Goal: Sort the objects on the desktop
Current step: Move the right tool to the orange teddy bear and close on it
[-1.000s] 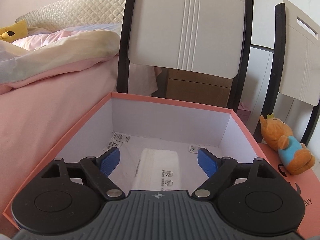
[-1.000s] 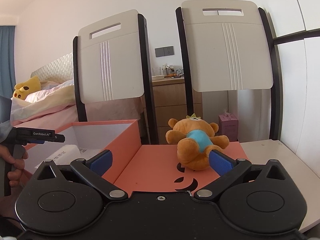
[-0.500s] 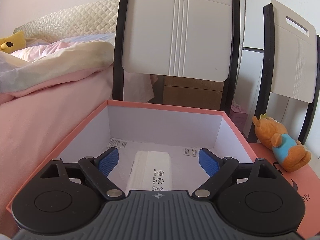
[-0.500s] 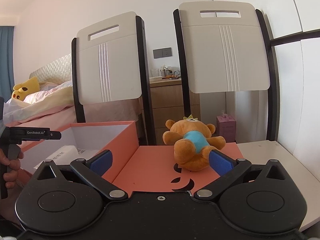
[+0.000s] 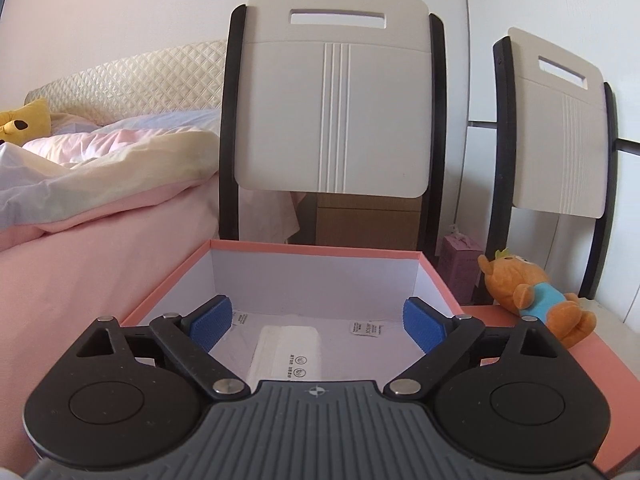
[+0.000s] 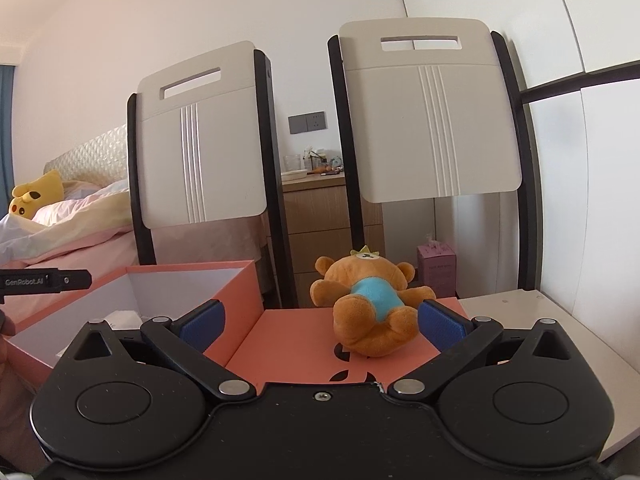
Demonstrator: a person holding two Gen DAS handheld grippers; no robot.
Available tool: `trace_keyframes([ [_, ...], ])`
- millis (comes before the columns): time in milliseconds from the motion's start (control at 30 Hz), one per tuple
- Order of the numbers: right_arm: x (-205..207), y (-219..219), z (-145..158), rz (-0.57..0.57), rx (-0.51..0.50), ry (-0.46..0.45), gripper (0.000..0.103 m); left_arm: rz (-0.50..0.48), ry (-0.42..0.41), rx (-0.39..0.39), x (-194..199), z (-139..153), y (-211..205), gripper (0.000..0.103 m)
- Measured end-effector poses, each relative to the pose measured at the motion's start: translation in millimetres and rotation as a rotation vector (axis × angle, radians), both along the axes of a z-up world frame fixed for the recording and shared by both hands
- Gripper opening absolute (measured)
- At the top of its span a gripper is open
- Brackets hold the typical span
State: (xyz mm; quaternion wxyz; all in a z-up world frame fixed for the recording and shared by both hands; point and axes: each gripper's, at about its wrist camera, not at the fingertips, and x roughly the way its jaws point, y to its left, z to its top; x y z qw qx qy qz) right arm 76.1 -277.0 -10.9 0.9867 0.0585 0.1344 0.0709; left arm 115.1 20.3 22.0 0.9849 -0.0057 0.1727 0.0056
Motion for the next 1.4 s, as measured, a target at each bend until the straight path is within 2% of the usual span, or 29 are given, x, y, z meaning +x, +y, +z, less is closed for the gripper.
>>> trace_keyframes([
  [267,1,8,-1,-0.017,0.011,-0.019,0.102,-0.030,-0.048,0.037,-31,3,-12,0.099],
  [567,0,25,-5,-0.019,-0.022,-0.045,0.102,-0.079,-0.069,-0.013,-68,-7,-7,0.103],
  [700,-1,27,-7,-0.022,-0.029,-0.054,0.102,-0.079,-0.119,0.033,-78,-8,-10,0.103],
  [767,-2,28,-8,-0.023,-0.032,-0.058,0.102,-0.084,-0.133,0.032,-82,-7,-11,0.103],
  [900,1,25,-12,-0.021,-0.031,-0.024,0.102,-0.103,-0.119,-0.013,-84,-10,-11,0.103],
  [1167,1,19,-12,-0.022,-0.018,-0.003,0.102,-0.090,-0.100,-0.004,-82,-14,-12,0.103],
  [1400,1,21,-12,-0.012,-0.034,-0.010,0.102,-0.077,-0.089,-0.038,-81,-15,-7,0.103],
])
